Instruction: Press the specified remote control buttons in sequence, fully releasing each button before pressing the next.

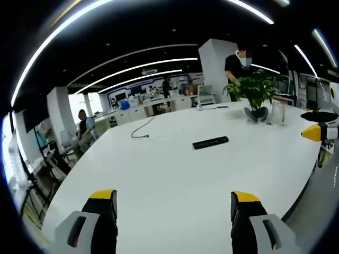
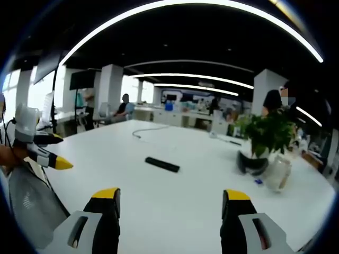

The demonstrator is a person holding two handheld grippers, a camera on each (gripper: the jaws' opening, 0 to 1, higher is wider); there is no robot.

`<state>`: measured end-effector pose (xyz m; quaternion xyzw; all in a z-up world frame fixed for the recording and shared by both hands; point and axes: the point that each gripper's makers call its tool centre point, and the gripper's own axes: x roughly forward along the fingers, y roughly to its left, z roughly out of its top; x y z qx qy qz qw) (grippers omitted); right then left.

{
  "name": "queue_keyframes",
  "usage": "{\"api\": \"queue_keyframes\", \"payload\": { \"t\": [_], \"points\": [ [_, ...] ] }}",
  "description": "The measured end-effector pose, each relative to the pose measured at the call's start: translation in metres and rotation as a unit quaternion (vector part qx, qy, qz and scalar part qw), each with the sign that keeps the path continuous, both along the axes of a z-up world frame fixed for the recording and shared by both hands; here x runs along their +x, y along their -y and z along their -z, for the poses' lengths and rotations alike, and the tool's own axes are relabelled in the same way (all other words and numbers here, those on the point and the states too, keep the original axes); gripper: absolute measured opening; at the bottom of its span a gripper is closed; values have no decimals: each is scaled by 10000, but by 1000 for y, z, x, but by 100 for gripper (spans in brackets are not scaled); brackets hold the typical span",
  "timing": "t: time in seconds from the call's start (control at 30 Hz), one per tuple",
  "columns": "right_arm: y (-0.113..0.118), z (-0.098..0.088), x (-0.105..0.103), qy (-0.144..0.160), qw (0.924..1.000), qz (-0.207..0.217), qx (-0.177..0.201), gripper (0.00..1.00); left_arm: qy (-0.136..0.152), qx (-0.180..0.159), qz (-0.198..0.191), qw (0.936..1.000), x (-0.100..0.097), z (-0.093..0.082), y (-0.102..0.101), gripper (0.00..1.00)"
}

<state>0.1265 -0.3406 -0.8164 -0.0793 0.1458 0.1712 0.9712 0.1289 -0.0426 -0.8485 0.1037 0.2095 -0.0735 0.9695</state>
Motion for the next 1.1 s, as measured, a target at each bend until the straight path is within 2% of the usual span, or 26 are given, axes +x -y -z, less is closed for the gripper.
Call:
{"api": "queue_keyframes", "payload": {
  "t": [0.53,0.8,0.93,1.1],
  "points": [
    [2,0,0,-5,10000,9,15,76,-30,77,106,9999,4,-3,6,90],
    [2,2,0,-14,10000,24,-11,76,32,-16,376,9993,22,-12,26,89],
    [3,3,0,-33,10000,56,-28,76,-24,145,624,9979,32,-9,34,87],
    [4,3,0,-56,10000,71,-37,75,-77,21,851,9963,44,-8,45,87]
  ]
}}
